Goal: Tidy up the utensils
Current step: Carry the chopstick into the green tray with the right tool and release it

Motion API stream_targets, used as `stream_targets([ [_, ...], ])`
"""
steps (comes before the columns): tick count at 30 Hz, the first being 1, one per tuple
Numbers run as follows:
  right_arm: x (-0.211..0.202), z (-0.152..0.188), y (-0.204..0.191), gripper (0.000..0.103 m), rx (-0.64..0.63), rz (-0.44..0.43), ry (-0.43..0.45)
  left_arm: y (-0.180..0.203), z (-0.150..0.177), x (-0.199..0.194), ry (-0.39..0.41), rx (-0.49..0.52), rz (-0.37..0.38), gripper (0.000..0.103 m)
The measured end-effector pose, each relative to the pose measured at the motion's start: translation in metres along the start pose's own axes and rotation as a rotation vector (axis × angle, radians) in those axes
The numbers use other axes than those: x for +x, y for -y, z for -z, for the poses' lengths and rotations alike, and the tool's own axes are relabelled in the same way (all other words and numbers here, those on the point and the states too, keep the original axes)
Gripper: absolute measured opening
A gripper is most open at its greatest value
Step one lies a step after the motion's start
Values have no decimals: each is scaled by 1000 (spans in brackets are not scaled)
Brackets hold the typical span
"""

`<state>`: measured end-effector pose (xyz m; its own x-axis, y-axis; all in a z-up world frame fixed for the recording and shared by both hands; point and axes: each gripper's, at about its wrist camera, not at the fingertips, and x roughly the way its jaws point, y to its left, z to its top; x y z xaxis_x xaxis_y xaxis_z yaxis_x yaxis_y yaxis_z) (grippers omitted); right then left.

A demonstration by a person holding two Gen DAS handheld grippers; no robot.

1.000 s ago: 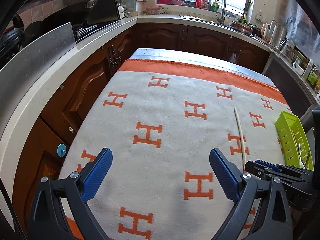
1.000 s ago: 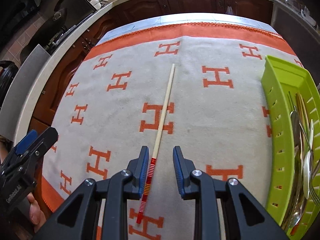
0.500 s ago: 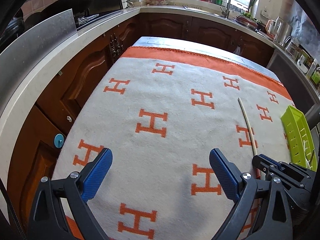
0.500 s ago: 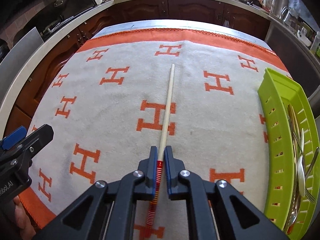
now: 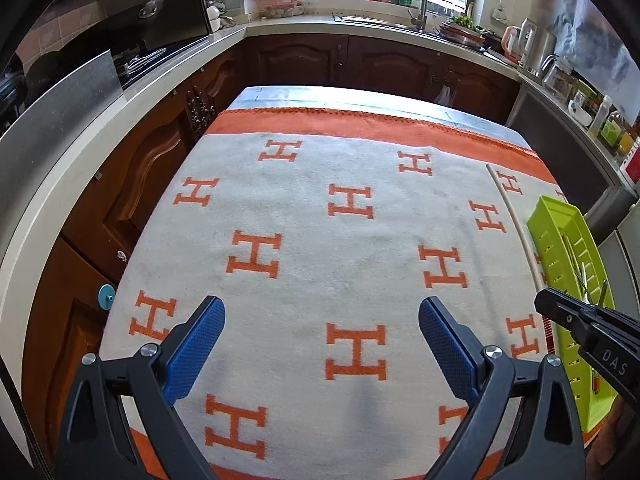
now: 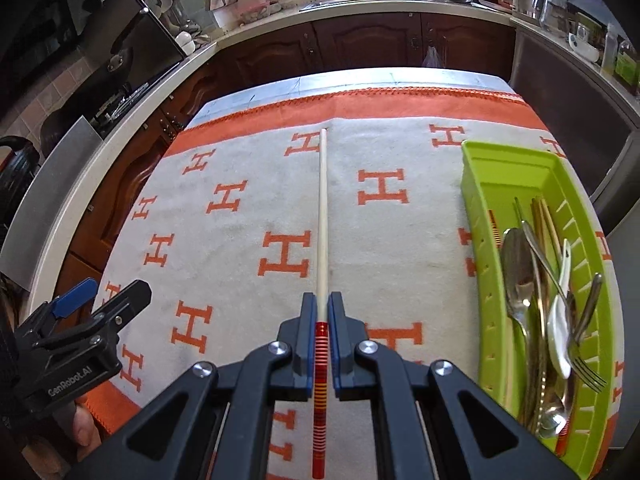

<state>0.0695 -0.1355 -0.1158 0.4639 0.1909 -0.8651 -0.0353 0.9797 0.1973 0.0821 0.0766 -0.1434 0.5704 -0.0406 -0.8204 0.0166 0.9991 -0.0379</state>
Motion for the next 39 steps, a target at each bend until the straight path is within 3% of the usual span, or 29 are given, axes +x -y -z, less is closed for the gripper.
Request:
stream_targets([
  [7,-37,-1,38,5,44,-13,22,42,-19,-14,-12,64,66,97],
  [16,-75,-4,95,6,85,35,54,113,-34,-21,-78,133,173,97],
  [27,-69,12,131,6,117,53,-12,177,-10,-19,-136,257,171,97],
  [39,-60,18,125,7,100,3,-53,174,-1,-14,-167,227,140,97],
])
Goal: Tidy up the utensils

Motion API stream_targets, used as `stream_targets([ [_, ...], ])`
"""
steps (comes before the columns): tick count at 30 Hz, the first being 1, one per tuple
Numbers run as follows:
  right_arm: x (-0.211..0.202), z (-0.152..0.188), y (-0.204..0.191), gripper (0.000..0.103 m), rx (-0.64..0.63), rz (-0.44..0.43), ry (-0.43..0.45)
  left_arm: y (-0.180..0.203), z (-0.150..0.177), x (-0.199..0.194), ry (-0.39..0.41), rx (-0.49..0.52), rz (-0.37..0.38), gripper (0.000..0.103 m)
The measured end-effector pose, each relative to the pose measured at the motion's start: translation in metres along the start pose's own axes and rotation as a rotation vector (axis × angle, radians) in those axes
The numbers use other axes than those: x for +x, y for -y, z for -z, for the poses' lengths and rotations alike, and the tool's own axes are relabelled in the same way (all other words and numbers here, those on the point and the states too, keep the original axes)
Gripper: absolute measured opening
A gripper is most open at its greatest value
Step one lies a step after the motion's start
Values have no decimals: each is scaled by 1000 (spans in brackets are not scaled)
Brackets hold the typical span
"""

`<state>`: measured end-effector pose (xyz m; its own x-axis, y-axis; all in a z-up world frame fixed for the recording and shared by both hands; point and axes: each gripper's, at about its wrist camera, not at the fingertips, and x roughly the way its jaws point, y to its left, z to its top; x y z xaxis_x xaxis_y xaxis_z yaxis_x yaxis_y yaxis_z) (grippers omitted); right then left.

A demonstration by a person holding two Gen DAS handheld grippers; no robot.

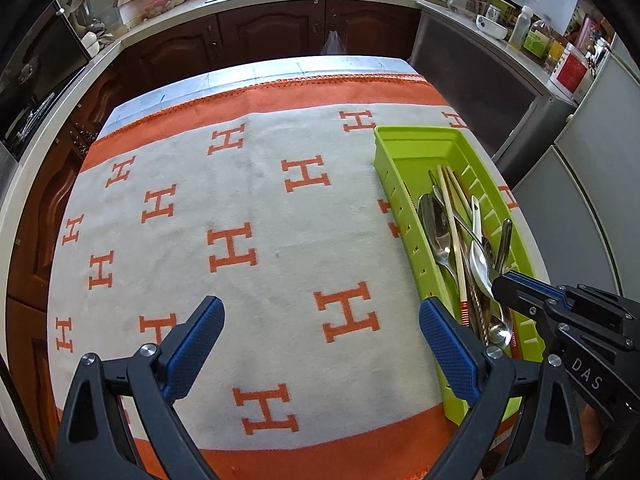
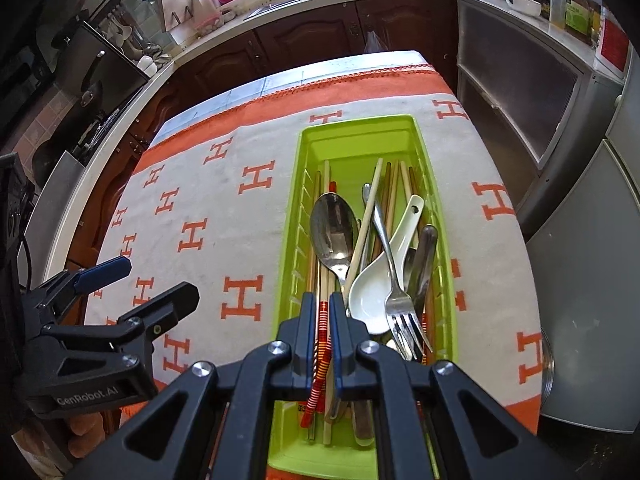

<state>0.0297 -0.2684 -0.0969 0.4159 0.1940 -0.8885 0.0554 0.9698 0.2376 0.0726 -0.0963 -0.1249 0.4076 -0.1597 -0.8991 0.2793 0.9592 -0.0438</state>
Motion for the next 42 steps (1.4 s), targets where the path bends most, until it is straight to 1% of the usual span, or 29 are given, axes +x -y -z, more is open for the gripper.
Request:
stream_targets([
  [14,5,4,0,7,8,-31,-12,-13,7,-1,-10,-54,-9,97],
  [17,4,6,-2,7,14,-40,-10,-16,9,-5,-3,-64,-9,97],
  [21,2,8,-7,7,18,-46,-12,-21,11,-13,20,-81,-11,97],
  [28,-10,12,-21,7,8,-60,13,-31,15,-33,67,-104,-24,97],
  [30,-15,12,-25,10,6,-65,24,-33,16,-41,83,-103,-38,97],
  [32,-21,12,-29,17,4,-66,36,-34,17,-50,99,-98,-47,97],
  [33,-24,12,-30,19,3,-68,45,-34,17,-55,106,-95,-53,97],
  [42,-65,9,-56,21,-32,-85,127,-48,20,-107,202,-103,-84,97],
])
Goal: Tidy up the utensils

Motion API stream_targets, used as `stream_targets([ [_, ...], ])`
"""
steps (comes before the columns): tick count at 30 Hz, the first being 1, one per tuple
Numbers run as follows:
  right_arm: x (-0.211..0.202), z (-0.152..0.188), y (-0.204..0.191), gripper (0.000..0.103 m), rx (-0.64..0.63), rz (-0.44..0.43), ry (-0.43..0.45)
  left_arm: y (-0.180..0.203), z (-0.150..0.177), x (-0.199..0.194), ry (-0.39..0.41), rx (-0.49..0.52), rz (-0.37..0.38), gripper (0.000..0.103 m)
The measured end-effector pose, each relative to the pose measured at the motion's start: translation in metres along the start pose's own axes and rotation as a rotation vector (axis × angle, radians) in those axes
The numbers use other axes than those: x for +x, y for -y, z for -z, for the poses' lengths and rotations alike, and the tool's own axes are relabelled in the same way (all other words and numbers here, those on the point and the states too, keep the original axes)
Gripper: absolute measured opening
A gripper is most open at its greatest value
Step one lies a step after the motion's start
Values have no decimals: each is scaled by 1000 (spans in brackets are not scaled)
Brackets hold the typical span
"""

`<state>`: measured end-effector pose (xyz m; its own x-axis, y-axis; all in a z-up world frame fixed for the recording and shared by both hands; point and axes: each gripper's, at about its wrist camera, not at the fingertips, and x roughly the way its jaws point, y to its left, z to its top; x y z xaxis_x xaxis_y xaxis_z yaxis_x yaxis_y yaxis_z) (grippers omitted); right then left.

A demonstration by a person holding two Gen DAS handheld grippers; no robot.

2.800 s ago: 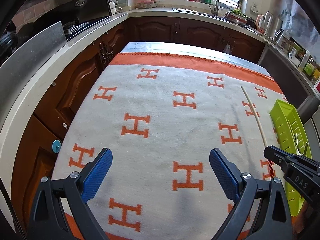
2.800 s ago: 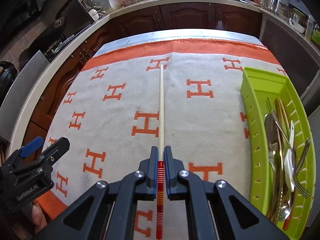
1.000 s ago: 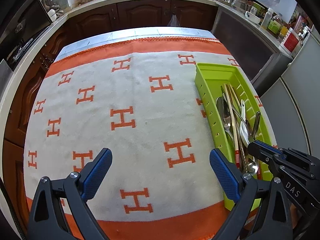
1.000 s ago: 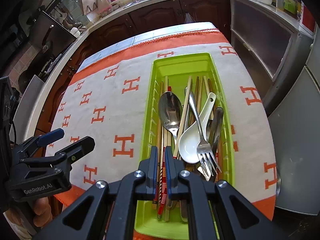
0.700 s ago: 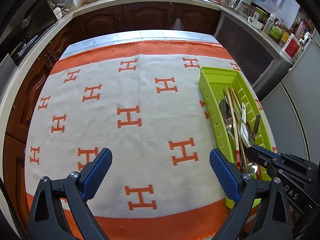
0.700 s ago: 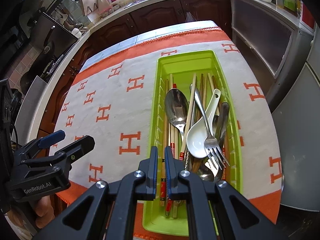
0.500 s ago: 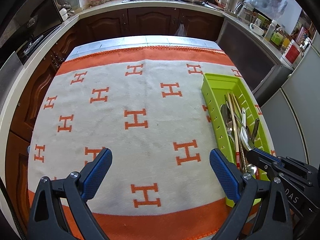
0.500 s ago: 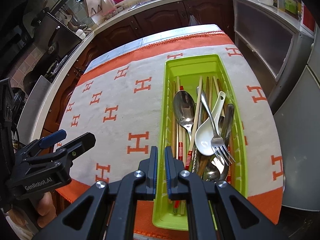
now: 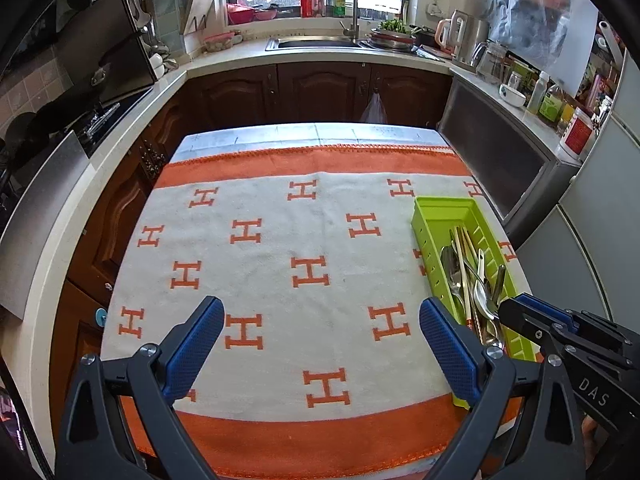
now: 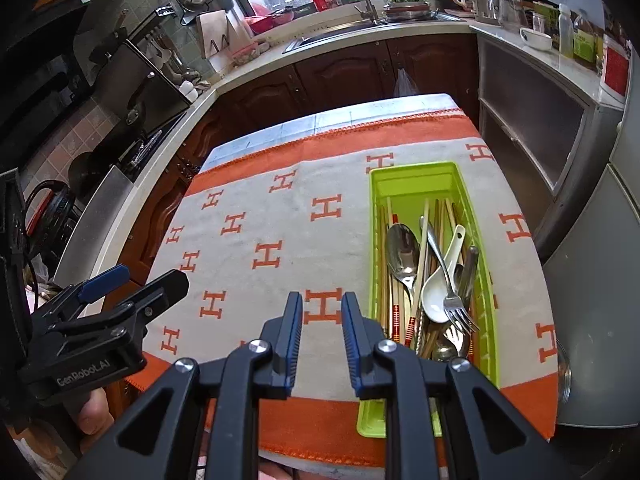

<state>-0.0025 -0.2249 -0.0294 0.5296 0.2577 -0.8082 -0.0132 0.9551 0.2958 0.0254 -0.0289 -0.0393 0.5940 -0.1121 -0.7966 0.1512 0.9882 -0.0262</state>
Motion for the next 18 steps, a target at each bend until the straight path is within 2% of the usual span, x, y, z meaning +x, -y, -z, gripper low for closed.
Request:
stream_targets([
  [9,-32,-6,-42,28,-64,-25,82,-18,-2,-38,91,-30,-60,100],
  [18,-37,0,-61,29,-90,10,120,-22,8,-50,116,-48,-77,100],
])
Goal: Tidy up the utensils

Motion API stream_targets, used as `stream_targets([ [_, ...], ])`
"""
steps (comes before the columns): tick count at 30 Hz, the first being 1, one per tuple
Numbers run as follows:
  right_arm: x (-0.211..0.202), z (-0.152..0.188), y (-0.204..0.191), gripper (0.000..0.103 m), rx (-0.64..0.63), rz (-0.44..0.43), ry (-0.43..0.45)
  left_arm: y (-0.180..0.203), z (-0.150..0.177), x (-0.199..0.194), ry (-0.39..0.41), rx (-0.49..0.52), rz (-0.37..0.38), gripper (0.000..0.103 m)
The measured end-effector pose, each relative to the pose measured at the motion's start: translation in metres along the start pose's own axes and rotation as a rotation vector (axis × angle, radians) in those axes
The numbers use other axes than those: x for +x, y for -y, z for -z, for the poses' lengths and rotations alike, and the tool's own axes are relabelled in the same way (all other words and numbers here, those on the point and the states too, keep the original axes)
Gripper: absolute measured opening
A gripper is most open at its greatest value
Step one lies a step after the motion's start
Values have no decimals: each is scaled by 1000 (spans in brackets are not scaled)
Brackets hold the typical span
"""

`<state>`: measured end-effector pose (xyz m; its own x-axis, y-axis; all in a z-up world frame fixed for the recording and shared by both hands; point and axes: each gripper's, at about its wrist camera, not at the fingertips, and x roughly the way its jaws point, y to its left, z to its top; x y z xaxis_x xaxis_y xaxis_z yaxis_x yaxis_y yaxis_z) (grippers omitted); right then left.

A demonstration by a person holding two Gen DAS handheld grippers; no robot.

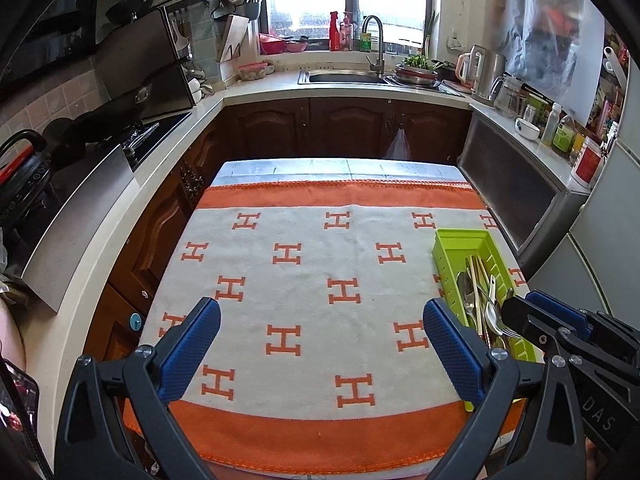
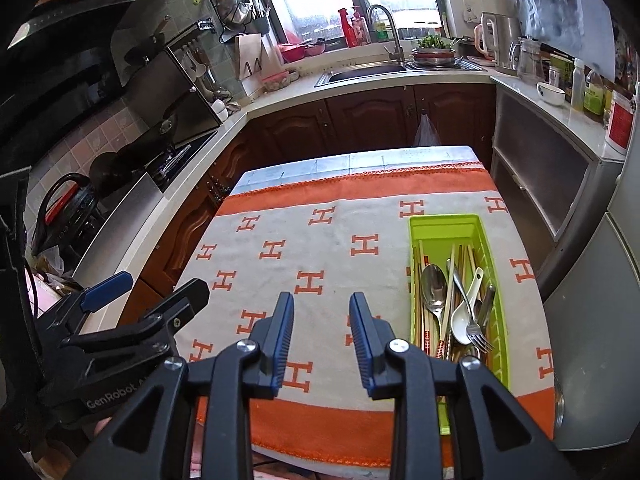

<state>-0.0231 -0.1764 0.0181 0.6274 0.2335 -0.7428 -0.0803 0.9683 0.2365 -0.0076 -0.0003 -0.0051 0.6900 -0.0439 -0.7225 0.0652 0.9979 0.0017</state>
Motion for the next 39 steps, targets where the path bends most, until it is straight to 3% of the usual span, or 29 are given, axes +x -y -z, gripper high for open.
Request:
stream_targets([
  [39,5,11,-10,29,-5,5,-10,-6,7,1,-2,-25,-22,100],
])
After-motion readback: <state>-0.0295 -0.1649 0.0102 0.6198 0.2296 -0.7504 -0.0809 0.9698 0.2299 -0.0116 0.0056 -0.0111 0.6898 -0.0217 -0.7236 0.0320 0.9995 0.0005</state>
